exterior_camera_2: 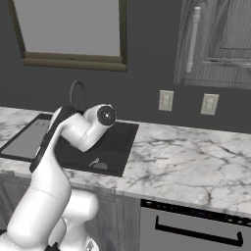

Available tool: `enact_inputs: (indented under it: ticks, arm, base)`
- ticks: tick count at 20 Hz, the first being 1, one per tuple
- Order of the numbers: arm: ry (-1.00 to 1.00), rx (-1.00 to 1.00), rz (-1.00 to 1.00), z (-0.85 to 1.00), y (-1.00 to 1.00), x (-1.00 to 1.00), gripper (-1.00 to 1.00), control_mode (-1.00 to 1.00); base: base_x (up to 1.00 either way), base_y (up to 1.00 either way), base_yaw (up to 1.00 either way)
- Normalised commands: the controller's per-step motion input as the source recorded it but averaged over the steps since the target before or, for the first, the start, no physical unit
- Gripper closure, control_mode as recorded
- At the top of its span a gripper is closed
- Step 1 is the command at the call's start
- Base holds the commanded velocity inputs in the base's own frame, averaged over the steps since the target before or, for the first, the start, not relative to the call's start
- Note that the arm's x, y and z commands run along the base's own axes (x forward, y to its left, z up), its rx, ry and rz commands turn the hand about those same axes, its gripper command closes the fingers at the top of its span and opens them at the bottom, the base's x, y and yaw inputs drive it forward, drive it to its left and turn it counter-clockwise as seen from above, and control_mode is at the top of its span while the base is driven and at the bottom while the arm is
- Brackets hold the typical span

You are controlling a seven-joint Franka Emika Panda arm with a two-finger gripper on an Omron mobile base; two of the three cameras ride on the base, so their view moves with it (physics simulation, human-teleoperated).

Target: Open the cabinet, pick the kettle from the cabinet, and place it in the sink.

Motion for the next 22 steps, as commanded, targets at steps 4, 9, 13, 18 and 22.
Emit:
enact_inputs:
  ticks: [4, 9, 13, 18, 22]
  arm:
    - [0.00, 0.00, 0.07, -0.20, 0.03, 0.30, 1.00, -1.00]
    - [0.00, 0.00, 0.08, -0.22, 0.07, 0.29, 1.00, -1.00]
    - [0.00, -0.04, 0.08, -0.28, 0.15, 0.22, 1.00, -1.00]
    - [0.01, -0.05, 0.08, -0.30, 0.21, 0.15, 1.00, -1.00]
    - [0.02, -0.02, 0.07, -0.32, 0.23, 0.09, 1.00, -1.00]
  base:
    - [0.00, 0.00, 0.00]
    - [0.00, 0.00, 0.00]
    - [0.00, 0.00, 0.00]
    - [0.00, 0.00, 0.00]
    - [0.00, 0.00, 0.00]
